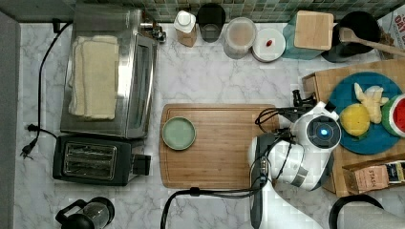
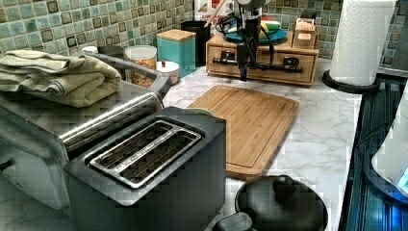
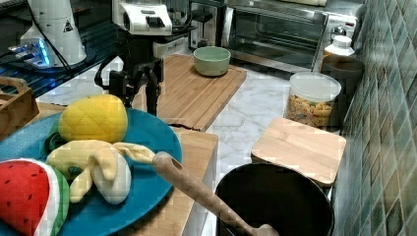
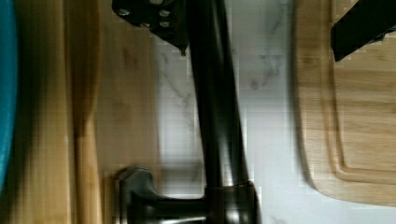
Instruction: Open the drawer.
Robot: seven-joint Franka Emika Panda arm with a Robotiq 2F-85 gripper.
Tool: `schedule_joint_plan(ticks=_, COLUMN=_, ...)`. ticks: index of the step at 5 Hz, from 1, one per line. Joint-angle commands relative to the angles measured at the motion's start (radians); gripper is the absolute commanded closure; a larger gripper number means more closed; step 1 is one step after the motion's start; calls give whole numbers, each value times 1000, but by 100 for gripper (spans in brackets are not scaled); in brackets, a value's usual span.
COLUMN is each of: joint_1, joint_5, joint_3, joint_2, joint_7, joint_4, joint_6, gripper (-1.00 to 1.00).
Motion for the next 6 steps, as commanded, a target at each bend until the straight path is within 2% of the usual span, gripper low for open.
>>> schedule_joint_plan(ticks=1, joint_1=77, joint_5=183, joint_3=171, joint_2=-140, joint_7=-29, joint_4=-183, joint_6=-39, gripper=-100)
schedule_joint_plan(ticks=3, joint_1=141, joint_5=225, joint_3=288, joint_2=-252, joint_7=128, joint_4=-298, joint_6=-66, gripper=-100)
schedule_joint_plan(ticks=5, joint_1=147, joint_5=278, joint_3=391, joint_2=-306, joint_7=178, joint_4=-306, joint_6=-142, gripper=-100)
schedule_joint_plan(ticks=6, joint_1=166, joint_5=282, joint_3=392, joint_2=-318, joint_7=206, joint_4=-284, joint_6=-182, gripper=-100)
